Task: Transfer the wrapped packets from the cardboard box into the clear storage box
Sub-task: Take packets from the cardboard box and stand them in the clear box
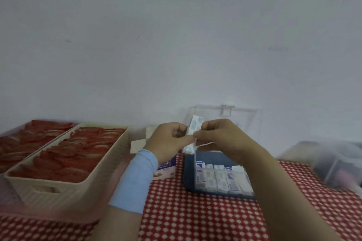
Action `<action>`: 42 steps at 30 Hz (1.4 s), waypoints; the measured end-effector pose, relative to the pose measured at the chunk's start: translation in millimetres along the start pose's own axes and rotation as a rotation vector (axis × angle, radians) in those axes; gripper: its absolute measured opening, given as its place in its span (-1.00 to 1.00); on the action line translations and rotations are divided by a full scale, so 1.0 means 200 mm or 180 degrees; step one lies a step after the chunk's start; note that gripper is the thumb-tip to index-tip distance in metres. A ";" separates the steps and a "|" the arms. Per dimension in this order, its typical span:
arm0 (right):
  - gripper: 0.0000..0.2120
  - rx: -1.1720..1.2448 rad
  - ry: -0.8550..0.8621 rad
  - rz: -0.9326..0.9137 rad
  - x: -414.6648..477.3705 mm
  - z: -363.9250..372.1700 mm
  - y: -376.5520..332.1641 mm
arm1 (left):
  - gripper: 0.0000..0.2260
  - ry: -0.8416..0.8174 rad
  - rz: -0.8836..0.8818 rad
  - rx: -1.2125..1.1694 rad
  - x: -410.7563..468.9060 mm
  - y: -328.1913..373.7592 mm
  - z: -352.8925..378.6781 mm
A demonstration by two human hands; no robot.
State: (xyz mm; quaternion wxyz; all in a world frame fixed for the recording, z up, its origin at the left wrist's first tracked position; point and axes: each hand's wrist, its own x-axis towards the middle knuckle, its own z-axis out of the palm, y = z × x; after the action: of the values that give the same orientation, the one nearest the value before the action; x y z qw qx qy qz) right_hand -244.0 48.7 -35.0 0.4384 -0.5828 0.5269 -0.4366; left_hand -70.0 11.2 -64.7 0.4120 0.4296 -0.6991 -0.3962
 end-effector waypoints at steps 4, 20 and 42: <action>-0.88 -0.0096 0.0118 0.0083 -0.02 -0.06 0.01 | -0.87 0.0061 -0.0036 -0.0072 -0.01 0.03 0.10; -0.90 -0.1827 0.0021 0.1870 0.13 -0.12 0.21 | -0.74 -0.0302 -0.0504 0.1562 -0.02 0.02 0.17; -0.67 -0.3517 -0.0472 0.1817 0.14 0.01 0.21 | -0.71 -0.0576 -0.0833 0.1413 -0.02 0.02 0.16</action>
State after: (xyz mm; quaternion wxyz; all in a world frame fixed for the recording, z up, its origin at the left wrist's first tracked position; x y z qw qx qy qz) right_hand -249.8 18.4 -74.4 0.2071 -0.5884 0.7779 0.0761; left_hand -100.1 23.7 -72.8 0.1889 0.5589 -0.7414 -0.3199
